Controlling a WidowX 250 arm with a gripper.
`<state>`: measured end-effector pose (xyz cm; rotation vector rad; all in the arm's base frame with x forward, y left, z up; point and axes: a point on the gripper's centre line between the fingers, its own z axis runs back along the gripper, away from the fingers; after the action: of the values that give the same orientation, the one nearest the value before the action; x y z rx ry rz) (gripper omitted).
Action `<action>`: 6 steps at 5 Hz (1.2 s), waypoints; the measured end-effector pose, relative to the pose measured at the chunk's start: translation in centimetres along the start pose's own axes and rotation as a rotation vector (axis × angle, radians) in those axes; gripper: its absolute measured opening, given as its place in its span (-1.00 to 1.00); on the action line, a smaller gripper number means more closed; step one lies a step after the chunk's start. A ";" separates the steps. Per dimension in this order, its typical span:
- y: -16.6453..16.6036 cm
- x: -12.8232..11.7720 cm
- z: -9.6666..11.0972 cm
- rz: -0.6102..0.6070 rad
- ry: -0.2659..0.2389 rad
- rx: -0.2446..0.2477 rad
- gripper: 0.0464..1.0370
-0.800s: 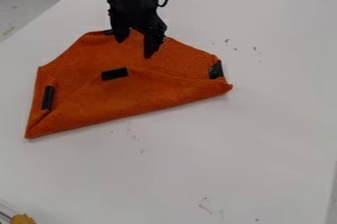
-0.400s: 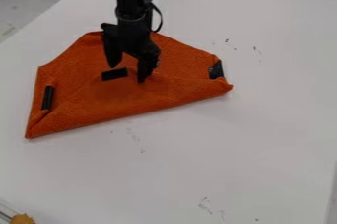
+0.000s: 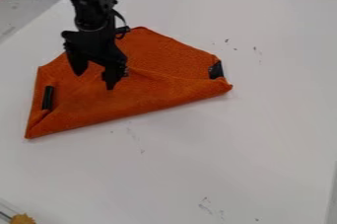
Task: Fold the cloth from left to right
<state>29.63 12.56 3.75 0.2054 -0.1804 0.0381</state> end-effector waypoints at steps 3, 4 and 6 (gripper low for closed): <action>3.6 -3.1 -0.7 0.063 0.061 0.032 0.93; 4.4 -3.6 -0.9 0.088 0.051 0.023 0.92; 4.8 -4.7 -1.9 0.095 0.072 -0.021 0.26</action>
<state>25.12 17.61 2.01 0.1741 -0.1188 0.1380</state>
